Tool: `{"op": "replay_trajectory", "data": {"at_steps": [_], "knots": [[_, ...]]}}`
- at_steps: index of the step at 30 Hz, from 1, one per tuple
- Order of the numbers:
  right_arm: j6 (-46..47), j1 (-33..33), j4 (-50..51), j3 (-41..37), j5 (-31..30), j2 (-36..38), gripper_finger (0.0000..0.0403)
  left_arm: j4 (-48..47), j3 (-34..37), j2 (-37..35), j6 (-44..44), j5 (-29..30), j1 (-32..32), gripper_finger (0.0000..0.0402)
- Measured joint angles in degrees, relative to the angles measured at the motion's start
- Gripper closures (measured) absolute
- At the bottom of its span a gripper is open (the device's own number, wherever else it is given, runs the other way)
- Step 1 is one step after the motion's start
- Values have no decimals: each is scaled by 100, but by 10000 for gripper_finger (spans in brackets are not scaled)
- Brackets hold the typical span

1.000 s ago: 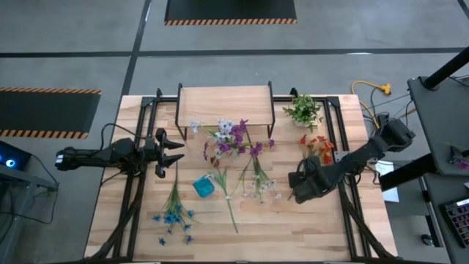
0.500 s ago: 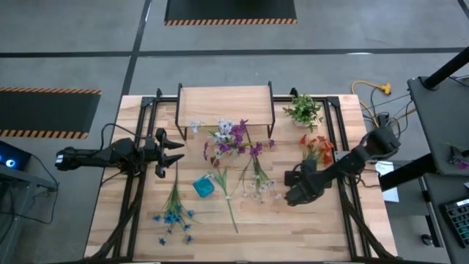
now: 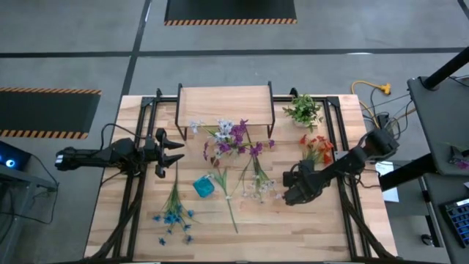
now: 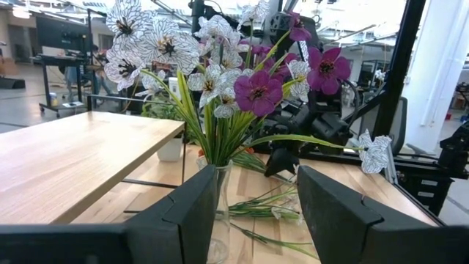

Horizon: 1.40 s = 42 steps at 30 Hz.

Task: Pick and place flowers into a vace then onto a shelf
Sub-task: Put the orange flowers into the transparent vase

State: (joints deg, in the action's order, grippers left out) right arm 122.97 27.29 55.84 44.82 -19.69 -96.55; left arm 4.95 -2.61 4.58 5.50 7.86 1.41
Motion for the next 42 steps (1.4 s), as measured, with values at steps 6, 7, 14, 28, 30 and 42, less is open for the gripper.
{"op": "replay_trajectory", "data": {"at_steps": [6, 7, 14, 28, 30, 42], "knots": [[-355, -2, 57, -9, 290, 56, 317, 0, 0, -2, -2, 0, 2, 227], [-441, -2, 71, -11, 377, 58, 328, 1, 0, 0, 0, 1, 0, 227], [-924, -2, 102, -16, 737, 70, 380, 0, 0, 0, -2, 0, 2, 227], [-1042, 97, 372, -42, 739, 521, 394, 0, 0, 0, 0, 0, 1, 227], [-1034, 158, 607, -42, 636, 732, 394, 0, 0, 0, 0, 1, 2, 227], [-2369, 387, 810, -36, -686, 2400, 394, 0, 0, 0, 0, 2, 1, 227]]}}
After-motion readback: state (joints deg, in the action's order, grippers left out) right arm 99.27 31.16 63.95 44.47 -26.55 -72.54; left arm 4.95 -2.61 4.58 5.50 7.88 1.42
